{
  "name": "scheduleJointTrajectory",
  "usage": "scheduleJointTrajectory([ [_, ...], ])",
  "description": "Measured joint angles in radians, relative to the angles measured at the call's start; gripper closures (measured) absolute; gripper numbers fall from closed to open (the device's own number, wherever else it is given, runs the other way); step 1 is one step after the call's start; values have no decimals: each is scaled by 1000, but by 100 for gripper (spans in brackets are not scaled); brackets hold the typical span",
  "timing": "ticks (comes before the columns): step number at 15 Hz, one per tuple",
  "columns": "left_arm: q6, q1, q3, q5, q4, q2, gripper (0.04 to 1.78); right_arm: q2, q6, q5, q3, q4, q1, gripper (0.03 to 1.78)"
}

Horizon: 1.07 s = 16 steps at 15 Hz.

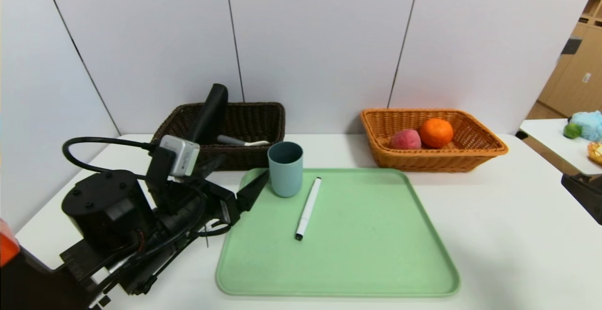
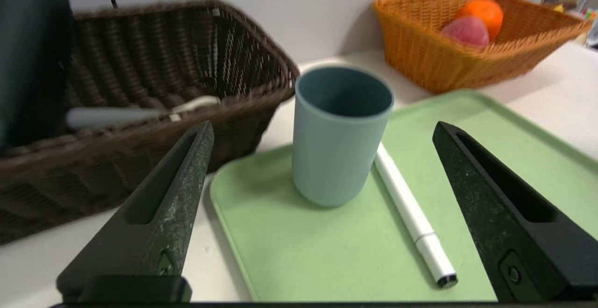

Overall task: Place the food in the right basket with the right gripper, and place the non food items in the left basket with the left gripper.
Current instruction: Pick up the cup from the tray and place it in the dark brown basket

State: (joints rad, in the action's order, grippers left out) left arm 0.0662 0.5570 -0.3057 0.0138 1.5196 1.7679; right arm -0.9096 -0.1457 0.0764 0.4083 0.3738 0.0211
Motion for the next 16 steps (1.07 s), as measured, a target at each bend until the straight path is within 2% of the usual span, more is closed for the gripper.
scheduleJointTrajectory([
  [4, 12, 19, -17, 4, 1, 104, 15, 0, 6, 0, 11, 0, 0, 12],
  [16, 32, 40, -232, 25, 2, 306, 13, 1, 14, 1, 17, 0, 0, 12],
])
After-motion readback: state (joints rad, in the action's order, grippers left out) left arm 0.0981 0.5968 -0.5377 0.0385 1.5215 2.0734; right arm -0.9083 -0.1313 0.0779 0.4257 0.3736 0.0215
